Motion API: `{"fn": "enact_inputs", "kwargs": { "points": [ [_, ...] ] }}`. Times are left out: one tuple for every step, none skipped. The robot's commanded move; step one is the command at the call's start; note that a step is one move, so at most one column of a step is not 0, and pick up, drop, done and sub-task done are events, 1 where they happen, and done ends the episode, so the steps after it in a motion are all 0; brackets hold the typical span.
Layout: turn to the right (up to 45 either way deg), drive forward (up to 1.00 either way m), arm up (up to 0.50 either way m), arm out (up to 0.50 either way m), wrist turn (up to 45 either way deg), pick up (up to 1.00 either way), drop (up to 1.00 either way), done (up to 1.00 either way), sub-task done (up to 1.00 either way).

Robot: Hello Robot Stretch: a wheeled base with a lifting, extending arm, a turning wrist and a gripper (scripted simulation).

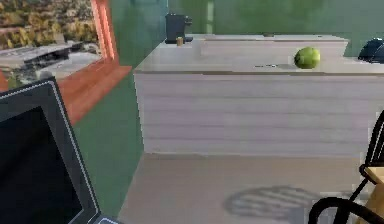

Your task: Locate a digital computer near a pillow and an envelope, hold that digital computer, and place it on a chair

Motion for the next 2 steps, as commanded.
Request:
{"fn": "enact_inputs", "kwargs": {
  "points": [
    [0.0,0.75,0.00,0.00,0.0,0.00,0.00,0.00,0.00],
    [45.0,0.00,0.00,0.00,0.0,0.00,0.00,0.00,0.00]
  ]
}}
